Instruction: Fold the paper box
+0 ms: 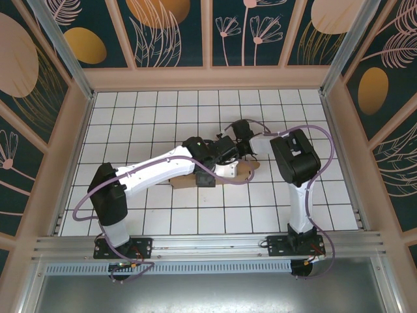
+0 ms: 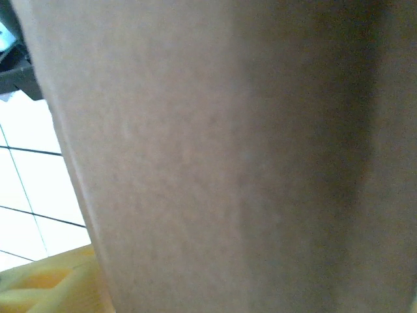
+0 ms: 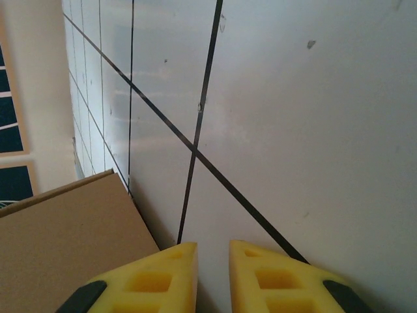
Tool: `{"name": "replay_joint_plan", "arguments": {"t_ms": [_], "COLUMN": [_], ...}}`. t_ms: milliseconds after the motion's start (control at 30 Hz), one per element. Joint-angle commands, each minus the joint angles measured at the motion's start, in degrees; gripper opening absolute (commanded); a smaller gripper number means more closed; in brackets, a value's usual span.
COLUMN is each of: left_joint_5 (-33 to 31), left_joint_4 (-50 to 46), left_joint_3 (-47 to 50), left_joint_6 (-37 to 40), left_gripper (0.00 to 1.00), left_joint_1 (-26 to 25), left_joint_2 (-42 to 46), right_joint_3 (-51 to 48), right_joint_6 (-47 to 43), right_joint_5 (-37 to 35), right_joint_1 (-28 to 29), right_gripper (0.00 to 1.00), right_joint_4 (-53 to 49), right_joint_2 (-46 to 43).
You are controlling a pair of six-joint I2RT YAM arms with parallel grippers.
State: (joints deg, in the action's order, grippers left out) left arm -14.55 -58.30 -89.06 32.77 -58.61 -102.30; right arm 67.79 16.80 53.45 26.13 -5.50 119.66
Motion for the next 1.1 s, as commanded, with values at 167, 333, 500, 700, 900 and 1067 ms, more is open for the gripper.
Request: {"name": "replay_joint_plan", "arguments": {"t_ms": [167, 333, 500, 700, 900, 1067], "left_joint_5": [-7.1, -9.3, -9.5, -9.1, -7.5, -6.2], "left_joint_4": [3.2, 4.7, 5.2, 6.0, 7.1, 12.5], "left_joint_3": [-1.7, -1.4, -0.9, -2.0, -1.4, 0.4], "left_joint_6": [-0.1, -0.1, -0.3, -1.3, -3.7, -7.1], "left_gripper": [0.82, 0.93, 0.95, 0.98, 0.98, 0.98], "left_joint_1": [0.2, 0.7, 0.8, 0.8, 0.7, 0.7], "left_joint_2": [1.6, 1.9, 3.0, 5.5, 9.1, 15.1], "right_joint_3": [2.2, 6.0, 6.0, 4.5, 4.5, 4.8], "right_joint_6": [0.1, -0.4, -1.3, -2.4, -2.8, -3.1], "right_joint_5": [-4.4, -4.2, -3.8, -5.8, -13.5, -21.8], "right_joint_1": [-2.6, -4.0, -3.7, -3.4, -4.0, -4.6], "right_gripper": [0.33, 0.37, 0.37, 0.36, 0.38, 0.41], "right_joint_4": [0.0, -2.2, -2.6, -1.9, -1.8, -2.1], "right_joint_2": [-4.1, -4.0, -4.5, -7.6, -12.2, -16.7]}}
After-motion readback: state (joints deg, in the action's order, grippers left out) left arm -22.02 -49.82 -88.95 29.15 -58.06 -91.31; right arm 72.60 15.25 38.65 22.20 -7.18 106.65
